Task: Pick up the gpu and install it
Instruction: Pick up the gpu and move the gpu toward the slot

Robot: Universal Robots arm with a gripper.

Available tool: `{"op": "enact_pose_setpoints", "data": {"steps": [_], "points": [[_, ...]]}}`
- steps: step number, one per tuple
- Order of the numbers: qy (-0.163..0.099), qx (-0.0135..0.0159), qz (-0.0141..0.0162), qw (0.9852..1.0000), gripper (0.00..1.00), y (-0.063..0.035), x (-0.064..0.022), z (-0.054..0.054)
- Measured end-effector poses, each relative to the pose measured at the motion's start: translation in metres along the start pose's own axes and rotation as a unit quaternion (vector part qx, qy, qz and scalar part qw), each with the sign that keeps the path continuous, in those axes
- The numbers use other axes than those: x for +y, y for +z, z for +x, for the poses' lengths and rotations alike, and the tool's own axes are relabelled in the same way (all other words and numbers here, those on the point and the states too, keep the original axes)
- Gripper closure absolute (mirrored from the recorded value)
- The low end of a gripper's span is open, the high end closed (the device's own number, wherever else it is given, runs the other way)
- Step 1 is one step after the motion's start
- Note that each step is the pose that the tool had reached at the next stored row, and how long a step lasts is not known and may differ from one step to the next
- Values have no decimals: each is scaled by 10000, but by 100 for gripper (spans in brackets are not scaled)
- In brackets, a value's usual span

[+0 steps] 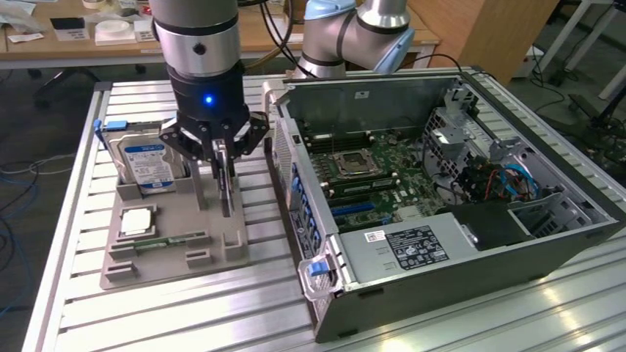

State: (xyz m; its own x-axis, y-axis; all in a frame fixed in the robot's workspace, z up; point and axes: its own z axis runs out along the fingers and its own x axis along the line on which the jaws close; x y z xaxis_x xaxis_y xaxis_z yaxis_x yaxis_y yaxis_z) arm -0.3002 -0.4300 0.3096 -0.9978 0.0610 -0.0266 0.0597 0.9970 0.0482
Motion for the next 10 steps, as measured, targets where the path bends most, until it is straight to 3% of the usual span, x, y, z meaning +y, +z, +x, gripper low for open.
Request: {"op": "enact_pose_setpoints", "data": {"steps": [6,10], "points": [[0,3,2,10000,74,-11,0,0],[0,1,1,10000,74,-92,4,-2]]}}
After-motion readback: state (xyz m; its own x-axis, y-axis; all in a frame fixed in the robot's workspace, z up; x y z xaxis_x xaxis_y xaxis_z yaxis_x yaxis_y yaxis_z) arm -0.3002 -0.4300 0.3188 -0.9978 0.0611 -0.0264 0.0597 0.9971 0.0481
